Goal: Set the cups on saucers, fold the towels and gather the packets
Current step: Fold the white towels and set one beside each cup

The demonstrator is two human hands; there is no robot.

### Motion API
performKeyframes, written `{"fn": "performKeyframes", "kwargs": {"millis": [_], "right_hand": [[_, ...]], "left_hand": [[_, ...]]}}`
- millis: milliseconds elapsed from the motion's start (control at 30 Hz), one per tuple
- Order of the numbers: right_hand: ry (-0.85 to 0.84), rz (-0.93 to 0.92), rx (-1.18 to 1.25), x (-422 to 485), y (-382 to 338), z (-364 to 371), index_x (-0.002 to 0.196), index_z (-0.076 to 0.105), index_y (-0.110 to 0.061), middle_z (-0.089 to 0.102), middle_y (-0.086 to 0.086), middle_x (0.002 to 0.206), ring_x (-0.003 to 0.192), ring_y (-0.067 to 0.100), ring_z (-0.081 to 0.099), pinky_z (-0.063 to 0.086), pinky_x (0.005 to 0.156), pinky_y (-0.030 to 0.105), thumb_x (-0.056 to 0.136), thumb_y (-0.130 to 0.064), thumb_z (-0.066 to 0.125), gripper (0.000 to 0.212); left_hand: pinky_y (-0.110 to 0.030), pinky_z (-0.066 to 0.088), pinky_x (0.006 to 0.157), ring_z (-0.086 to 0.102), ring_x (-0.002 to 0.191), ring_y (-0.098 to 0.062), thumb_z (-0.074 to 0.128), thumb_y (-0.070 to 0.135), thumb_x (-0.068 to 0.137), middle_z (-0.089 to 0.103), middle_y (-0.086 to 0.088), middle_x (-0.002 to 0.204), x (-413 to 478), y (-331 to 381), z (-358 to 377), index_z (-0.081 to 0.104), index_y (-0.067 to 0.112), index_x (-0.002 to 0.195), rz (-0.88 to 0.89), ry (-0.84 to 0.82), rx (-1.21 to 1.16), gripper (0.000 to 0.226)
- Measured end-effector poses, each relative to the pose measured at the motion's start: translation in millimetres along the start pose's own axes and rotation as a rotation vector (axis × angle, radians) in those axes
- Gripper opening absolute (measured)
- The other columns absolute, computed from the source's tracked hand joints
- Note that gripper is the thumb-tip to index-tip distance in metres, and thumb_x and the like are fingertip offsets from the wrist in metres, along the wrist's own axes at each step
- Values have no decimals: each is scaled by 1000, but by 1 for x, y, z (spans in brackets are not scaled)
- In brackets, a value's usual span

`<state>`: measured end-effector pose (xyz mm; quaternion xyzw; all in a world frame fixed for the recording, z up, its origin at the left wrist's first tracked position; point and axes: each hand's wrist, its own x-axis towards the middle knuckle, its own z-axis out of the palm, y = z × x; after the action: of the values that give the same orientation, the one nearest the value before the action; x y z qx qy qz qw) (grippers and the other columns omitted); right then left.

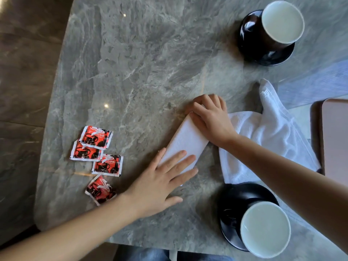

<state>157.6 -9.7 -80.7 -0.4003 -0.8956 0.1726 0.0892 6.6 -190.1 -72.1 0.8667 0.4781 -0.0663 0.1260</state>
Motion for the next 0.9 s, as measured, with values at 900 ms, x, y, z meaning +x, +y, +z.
{"fn": "performKeyframes", "kwargs": {"millis": [900], "right_hand": [[-35, 1127, 1502, -82, -72, -39, 85, 53, -16, 65, -1, 77, 74, 12, 63, 48, 77, 31, 94, -8, 49, 12]], "left_hand": [[-37, 34, 102, 39, 129, -29, 52, 36, 89, 42, -14, 140, 42, 3, -47, 30, 8, 141, -862, 140, -855, 62]]}}
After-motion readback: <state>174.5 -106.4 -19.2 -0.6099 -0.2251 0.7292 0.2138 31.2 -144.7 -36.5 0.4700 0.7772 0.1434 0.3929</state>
